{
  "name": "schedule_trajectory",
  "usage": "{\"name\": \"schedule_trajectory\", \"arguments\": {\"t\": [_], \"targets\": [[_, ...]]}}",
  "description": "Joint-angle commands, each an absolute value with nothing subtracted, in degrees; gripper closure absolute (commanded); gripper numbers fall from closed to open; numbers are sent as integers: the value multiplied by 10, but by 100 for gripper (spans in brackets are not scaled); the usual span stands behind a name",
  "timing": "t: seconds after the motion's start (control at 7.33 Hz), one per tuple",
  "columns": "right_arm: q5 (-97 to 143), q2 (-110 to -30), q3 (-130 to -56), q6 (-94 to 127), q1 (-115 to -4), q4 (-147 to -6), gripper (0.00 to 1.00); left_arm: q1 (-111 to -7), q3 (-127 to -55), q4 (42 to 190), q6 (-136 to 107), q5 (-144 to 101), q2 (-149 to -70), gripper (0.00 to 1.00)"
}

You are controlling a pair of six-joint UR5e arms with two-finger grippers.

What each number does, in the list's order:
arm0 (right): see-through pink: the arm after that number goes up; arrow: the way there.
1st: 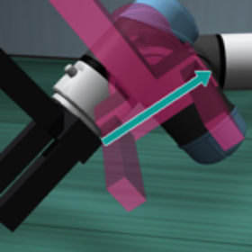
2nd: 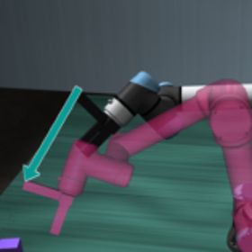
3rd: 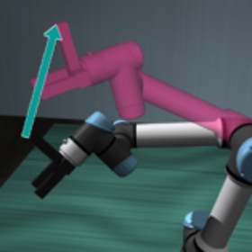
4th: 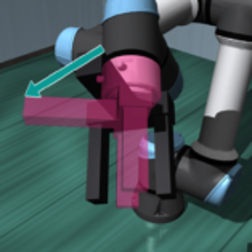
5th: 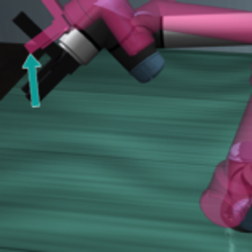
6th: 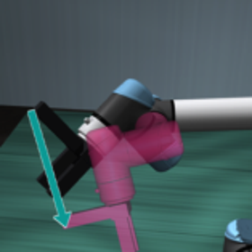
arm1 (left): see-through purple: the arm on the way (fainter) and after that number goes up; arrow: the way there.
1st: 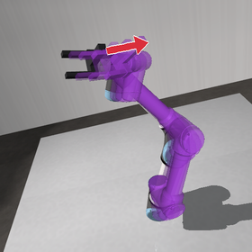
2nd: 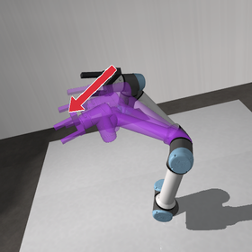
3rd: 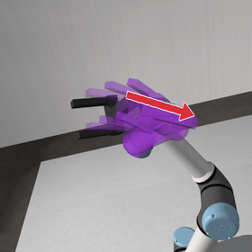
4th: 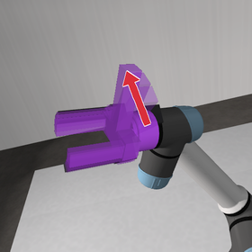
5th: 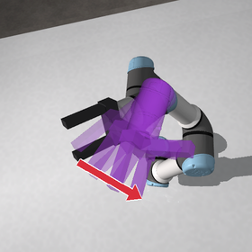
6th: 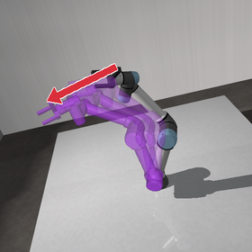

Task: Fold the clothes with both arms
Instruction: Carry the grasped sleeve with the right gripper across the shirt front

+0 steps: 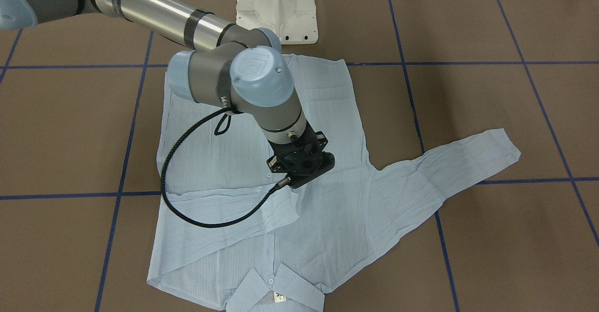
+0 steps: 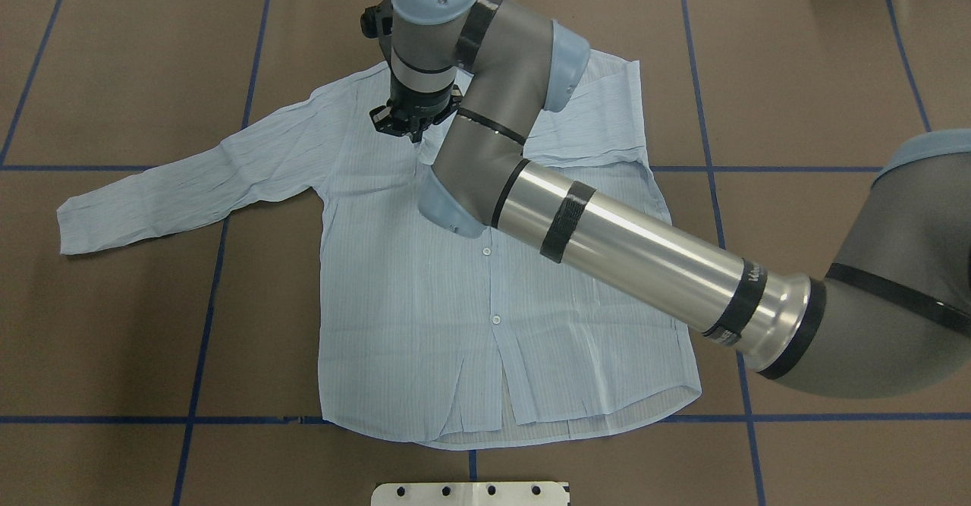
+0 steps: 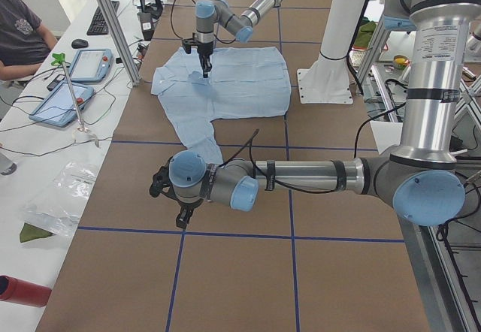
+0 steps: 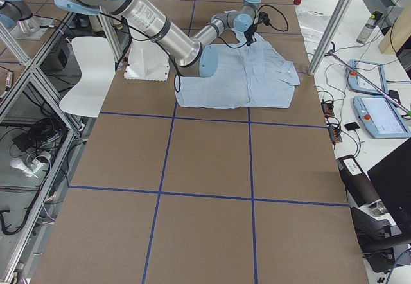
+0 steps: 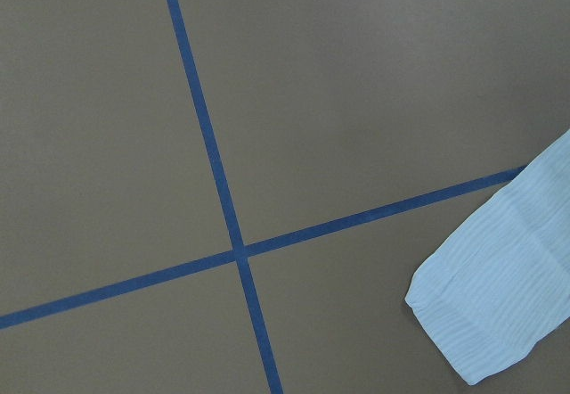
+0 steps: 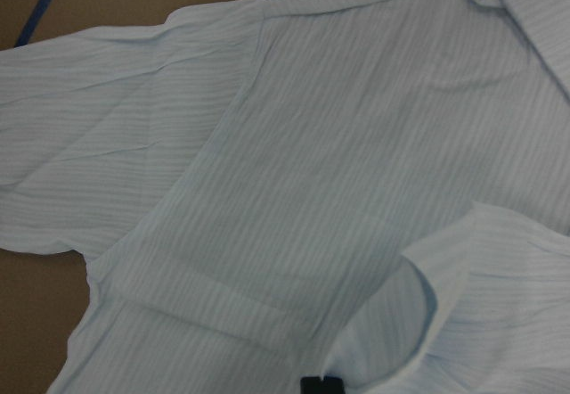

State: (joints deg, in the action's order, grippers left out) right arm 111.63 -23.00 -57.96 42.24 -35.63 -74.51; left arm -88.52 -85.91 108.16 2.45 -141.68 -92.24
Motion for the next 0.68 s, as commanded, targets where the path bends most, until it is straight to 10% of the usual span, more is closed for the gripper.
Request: {"name": "schedule_trajectory", "arguments": {"t": [0.0,0.55], "targets": [[991,-203,-555,433,-286,-742,0,-885,-858,1081,20,-1417,-928,0],[1011,-207,-590,492,-307,-749,0,-882,-853,1096,-41,-1405,-941,0]]}}
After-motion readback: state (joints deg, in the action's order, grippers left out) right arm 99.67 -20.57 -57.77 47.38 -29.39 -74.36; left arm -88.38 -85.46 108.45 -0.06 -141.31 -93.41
